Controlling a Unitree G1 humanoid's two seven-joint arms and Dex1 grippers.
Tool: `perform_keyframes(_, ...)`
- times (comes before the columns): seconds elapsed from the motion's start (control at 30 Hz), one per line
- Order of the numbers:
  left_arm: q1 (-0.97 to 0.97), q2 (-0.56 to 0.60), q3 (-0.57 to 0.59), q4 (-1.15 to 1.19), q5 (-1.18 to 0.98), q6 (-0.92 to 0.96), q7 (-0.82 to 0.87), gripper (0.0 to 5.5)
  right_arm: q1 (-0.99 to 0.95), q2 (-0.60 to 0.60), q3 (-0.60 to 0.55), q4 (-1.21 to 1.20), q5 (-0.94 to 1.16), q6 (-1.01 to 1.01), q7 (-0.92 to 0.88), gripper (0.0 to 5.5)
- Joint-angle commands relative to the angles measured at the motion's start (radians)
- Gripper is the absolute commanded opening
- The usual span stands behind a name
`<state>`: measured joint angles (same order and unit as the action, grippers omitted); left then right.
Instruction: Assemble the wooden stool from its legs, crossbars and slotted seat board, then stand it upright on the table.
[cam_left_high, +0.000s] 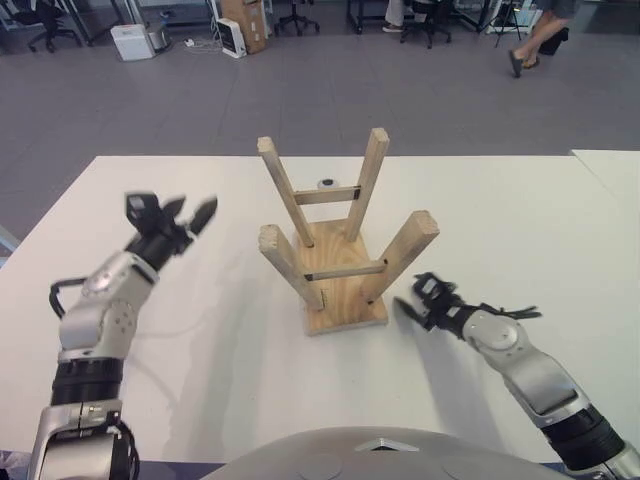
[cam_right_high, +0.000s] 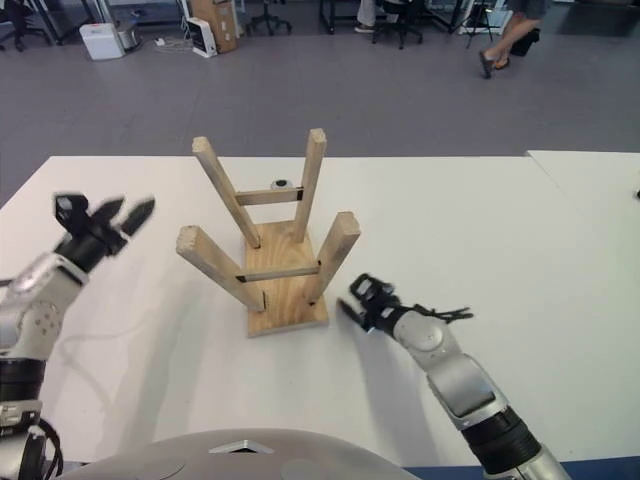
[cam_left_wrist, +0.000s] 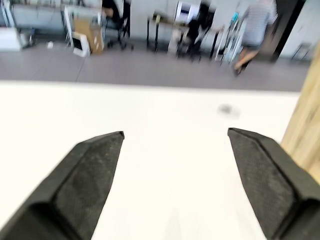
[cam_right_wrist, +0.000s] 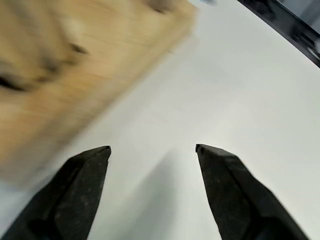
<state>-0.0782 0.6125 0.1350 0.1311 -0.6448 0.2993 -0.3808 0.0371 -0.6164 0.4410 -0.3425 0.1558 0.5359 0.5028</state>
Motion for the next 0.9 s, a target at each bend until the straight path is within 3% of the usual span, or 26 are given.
perform_keyframes(0.03, 0.0, -0.006, -0.015, 0.055, 0.108, -0.037, -0.045, 3.82, -0.05, 0.108, -0.047, -0.109, 0.502, 0.254, 0.301, 3.2)
perform_keyframes(0.17, 0.02, -0.023, -0.009, 0.108, 0.165, -0.062, -0.075, 3.82, -0.041, 0.054, -0.222, -0.053, 0.581, 0.27, 0.317, 3.2)
perform_keyframes(0.3, 0.088, 0.001, -0.033, 0.124, 0.271, -0.108, -0.13, 3.82, -0.202, 0.054, -0.432, 0.193, 0.422, 0.116, 0.126, 3.2)
perform_keyframes(0.4, 0.183, 0.089, -0.131, 0.06, 0.36, -0.146, -0.306, 3.82, -0.42, 0.115, -0.455, 0.473, 0.225, -0.093, -0.059, 3.2)
perform_keyframes(0.47, 0.245, 0.163, -0.176, 0.001, 0.354, -0.152, -0.485, 3.82, -0.578, 0.172, -0.459, 0.678, 0.162, -0.23, -0.087, 3.2)
perform_keyframes(0.67, 0.259, 0.238, -0.2, -0.09, 0.297, -0.126, -0.744, 3.82, -0.893, 0.311, -0.453, 1.188, 0.102, -0.494, 0.065, 3.2)
perform_keyframes(0.77, 0.192, 0.187, -0.226, -0.058, 0.349, -0.142, -0.708, 3.82, -0.957, 0.384, -0.45, 1.347, 0.098, -0.551, 0.2, 3.2)
perform_keyframes(0.9, 0.054, 0.101, -0.263, 0.091, 0.475, -0.188, -0.574, 3.82, -0.929, 0.391, -0.464, 1.339, 0.182, -0.453, 0.583, 3.2)
